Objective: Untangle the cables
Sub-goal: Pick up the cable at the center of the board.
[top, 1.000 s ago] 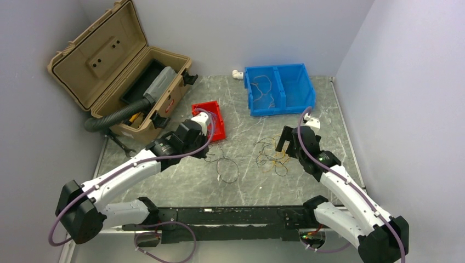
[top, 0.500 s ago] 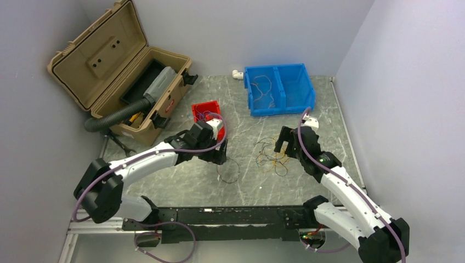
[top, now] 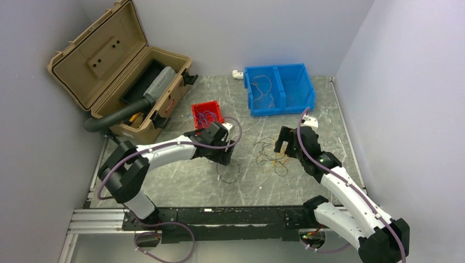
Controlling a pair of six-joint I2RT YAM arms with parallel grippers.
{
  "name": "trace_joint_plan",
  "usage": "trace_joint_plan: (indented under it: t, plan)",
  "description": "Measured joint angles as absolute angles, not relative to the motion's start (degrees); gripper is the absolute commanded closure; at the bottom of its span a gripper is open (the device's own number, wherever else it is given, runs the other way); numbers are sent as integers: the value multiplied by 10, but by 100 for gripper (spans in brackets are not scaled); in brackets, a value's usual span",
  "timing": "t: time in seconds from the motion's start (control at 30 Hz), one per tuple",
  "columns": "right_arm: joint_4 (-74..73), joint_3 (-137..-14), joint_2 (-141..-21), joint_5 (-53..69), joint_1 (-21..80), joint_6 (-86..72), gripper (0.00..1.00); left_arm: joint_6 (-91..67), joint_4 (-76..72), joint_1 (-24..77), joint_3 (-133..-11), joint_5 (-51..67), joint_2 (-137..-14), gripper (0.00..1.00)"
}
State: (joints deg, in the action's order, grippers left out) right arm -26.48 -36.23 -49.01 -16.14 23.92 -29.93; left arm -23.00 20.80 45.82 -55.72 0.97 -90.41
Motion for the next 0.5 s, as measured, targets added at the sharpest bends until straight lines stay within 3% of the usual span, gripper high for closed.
trace_joint_plan:
  t: [0.1,0.13,0.17,0.5]
  plan:
    - [-265,-362,-489,-161,239,-299,0,-235,209,461,-559,-1,-930,81]
    - [-265,-362,-488,-161,239,-299,0,-232,208,461,-559,-3,-938,94]
    - [-265,-362,-486,-162,239,-299,0,-234,208,462,-559,-4,-942,100]
    - [-268,-362,-485,-181,239,-304,0,-214,263,474,-587,-17,-889,100]
